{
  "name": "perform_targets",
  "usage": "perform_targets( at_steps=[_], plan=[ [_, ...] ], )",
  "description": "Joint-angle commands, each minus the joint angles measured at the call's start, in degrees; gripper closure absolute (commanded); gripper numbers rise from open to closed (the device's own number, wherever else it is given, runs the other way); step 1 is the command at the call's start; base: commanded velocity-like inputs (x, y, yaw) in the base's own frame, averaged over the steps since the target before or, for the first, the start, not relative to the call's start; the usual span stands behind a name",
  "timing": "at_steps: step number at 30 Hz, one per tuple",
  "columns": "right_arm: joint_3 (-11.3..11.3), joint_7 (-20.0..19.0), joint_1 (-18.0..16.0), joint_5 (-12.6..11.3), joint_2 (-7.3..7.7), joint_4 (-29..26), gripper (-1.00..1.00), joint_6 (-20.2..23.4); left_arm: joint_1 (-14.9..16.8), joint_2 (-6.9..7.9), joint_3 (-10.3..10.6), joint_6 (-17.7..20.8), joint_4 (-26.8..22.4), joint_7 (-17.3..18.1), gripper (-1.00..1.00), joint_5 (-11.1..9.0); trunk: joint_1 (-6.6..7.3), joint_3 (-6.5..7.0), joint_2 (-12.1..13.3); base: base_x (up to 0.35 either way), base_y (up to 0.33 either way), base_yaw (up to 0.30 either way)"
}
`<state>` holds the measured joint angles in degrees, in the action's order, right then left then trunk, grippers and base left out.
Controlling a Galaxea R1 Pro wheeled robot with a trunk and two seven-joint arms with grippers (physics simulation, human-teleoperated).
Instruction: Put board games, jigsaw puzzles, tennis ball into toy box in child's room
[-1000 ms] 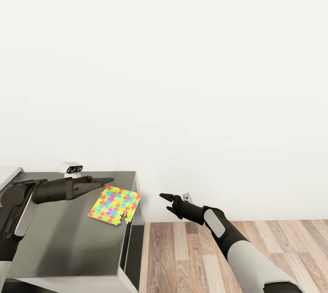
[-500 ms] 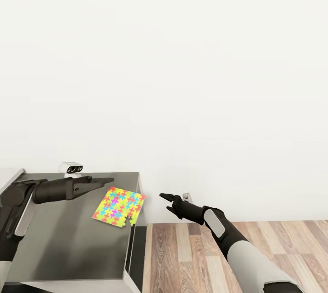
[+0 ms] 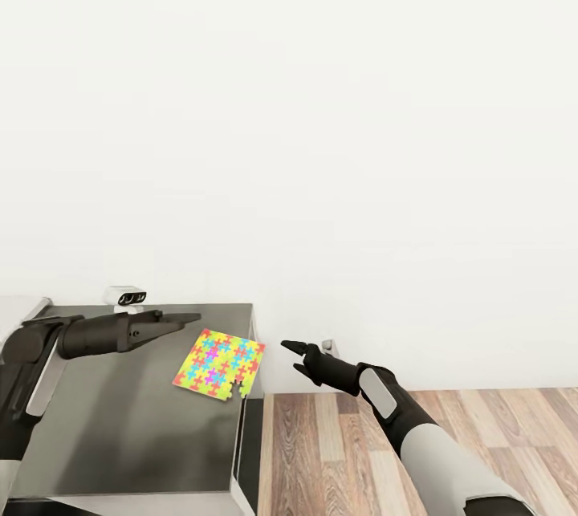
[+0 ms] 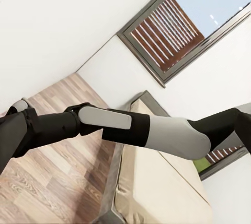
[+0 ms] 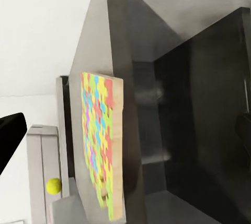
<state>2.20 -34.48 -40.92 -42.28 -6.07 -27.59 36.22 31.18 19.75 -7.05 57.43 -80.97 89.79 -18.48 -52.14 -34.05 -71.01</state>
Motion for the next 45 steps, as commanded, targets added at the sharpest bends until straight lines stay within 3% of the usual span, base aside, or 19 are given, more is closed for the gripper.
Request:
perform_targets(
  at_steps=[1,31,45],
  plan=[
    [0.07,0.03,-0.04,-0.25,0.01,-0.01,-1.0,0.25,0.02,0.02,0.01,0.62,0.0,0.21,-1.0,0.01,0.0,-0.05,-0.03,0.0,0.172,0.0],
    [0.08,-0.05,-0.12,-0.22,-0.34,-0.01,-1.0,0.25,0.02,0.02,0.11,0.24,0.03,0.21,-1.0,0.12,0.0,-0.05,-0.03,0.0,0.068,0.0],
    [0.08,-0.13,-0.12,-0.24,-0.34,-0.01,-1.0,0.25,0.02,0.02,0.19,0.17,0.02,0.21,-1.0,0.11,0.0,-0.05,-0.03,0.111,0.065,0.0]
  ],
)
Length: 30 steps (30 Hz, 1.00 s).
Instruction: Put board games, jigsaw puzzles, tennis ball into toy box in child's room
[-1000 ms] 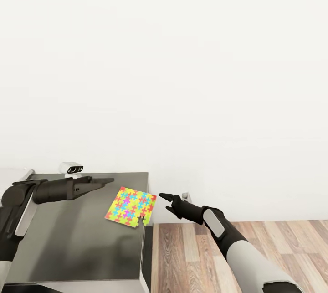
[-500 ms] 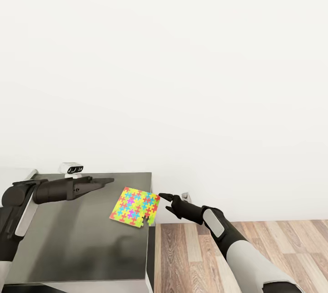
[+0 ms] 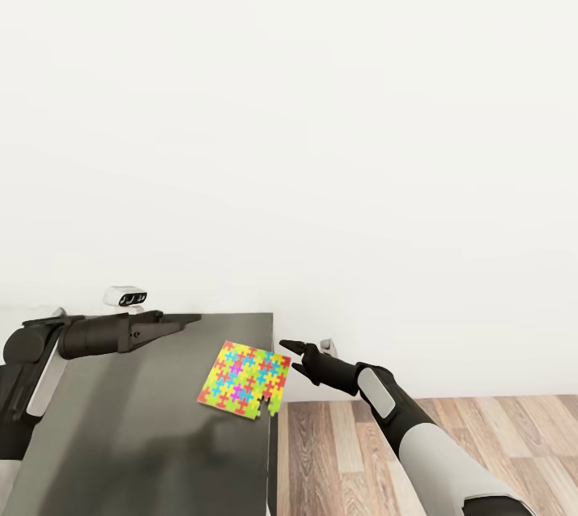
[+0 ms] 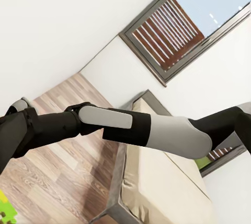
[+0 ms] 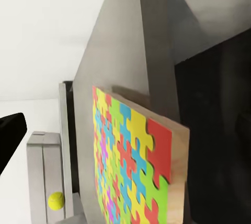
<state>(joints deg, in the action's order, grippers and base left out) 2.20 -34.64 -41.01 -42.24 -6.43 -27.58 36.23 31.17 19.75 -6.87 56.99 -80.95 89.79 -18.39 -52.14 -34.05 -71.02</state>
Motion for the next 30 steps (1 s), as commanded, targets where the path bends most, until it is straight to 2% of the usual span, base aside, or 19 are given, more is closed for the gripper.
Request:
perform_targets(
  at_steps=[1,30],
  plan=[
    [0.09,0.03,-0.03,-0.28,0.03,-0.02,-1.0,0.25,0.03,0.0,0.01,0.58,-0.01,0.21,-1.0,0.02,0.0,-0.05,-0.03,0.025,0.007,0.0],
    [0.09,0.01,-0.03,-0.3,0.02,-0.02,-1.0,0.25,0.03,-0.03,0.01,0.49,-0.02,0.21,-1.0,0.02,0.0,-0.05,-0.03,-0.01,0.007,0.0]
  ],
)
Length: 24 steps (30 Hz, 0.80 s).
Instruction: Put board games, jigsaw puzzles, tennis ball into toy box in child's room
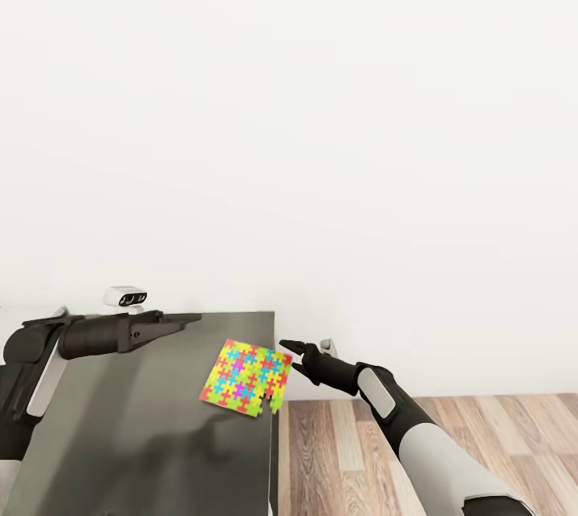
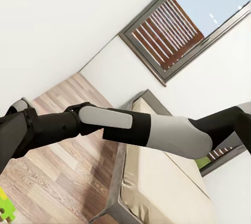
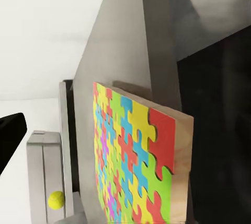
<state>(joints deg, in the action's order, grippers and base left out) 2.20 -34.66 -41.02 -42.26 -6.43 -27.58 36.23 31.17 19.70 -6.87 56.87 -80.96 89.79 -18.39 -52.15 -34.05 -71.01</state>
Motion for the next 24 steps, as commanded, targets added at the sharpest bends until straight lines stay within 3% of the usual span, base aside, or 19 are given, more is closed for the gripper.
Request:
perform_targets(
  at_steps=[1,8,24],
  plan=[
    [0.09,0.03,-0.03,-0.28,0.02,-0.02,-1.0,0.25,0.01,0.04,0.01,0.64,0.0,0.21,-1.0,0.02,0.01,-0.05,-0.03,-0.11,0.036,0.0],
    [0.09,0.03,-0.03,-0.27,0.02,-0.02,-1.0,0.25,0.02,0.05,0.02,0.65,0.01,0.21,-1.0,0.02,0.01,-0.05,-0.03,-0.123,0.066,0.0],
    [0.09,0.03,-0.03,-0.27,0.02,-0.02,-1.0,0.25,0.02,0.05,0.02,0.73,0.01,0.21,-1.0,0.1,0.01,-0.05,-0.03,-0.006,0.005,0.0]
  ],
)
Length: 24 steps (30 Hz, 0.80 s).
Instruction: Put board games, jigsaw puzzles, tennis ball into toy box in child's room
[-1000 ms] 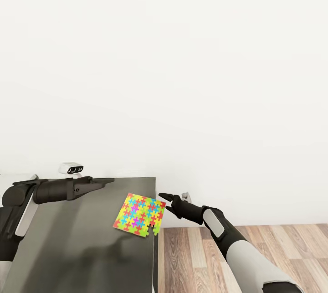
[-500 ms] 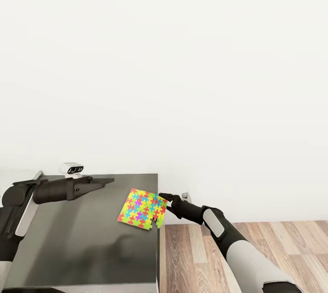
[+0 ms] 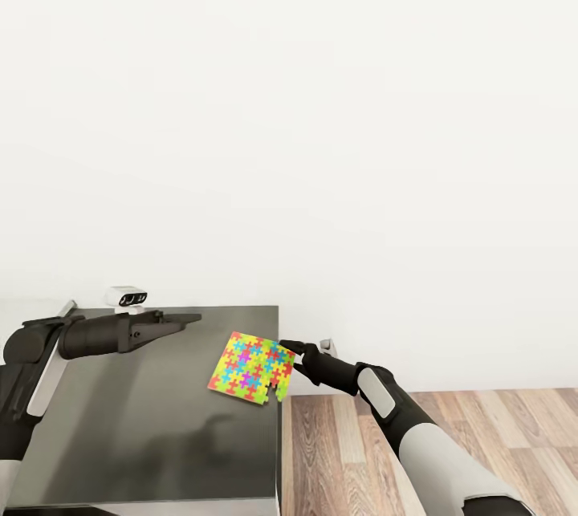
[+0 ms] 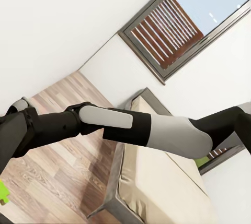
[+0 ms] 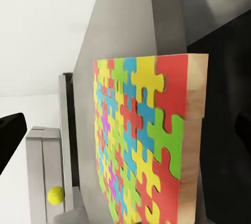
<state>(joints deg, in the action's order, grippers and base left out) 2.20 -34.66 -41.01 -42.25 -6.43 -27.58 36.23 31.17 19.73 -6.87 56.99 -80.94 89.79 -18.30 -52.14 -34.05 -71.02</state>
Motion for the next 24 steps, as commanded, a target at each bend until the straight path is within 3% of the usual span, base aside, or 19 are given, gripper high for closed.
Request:
perform_targets(
  at_steps=[1,14,15,24],
  plan=[
    [0.08,0.03,-0.03,-0.27,0.01,-0.01,-1.0,0.25,0.03,0.03,0.01,0.62,-0.01,0.21,-1.0,0.02,0.0,-0.05,-0.03,0.0,0.095,0.0],
    [0.08,0.02,-0.03,-0.25,0.01,-0.07,-1.0,0.25,0.01,-0.03,0.01,0.49,-0.01,0.21,-1.0,0.02,0.0,-0.05,-0.03,0.0,0.036,0.0],
    [0.08,-0.03,-0.03,-0.27,0.01,-0.08,1.0,0.25,0.02,-0.01,0.01,0.49,-0.01,0.21,-1.0,0.02,0.0,-0.05,-0.03,0.0,0.002,0.0],
    [0.08,-0.41,-0.03,-0.29,0.01,-0.1,1.0,0.25,0.01,-0.01,0.01,0.49,-0.01,0.21,-1.0,0.02,0.0,-0.05,-0.03,0.0,0.0,0.0]
  ],
)
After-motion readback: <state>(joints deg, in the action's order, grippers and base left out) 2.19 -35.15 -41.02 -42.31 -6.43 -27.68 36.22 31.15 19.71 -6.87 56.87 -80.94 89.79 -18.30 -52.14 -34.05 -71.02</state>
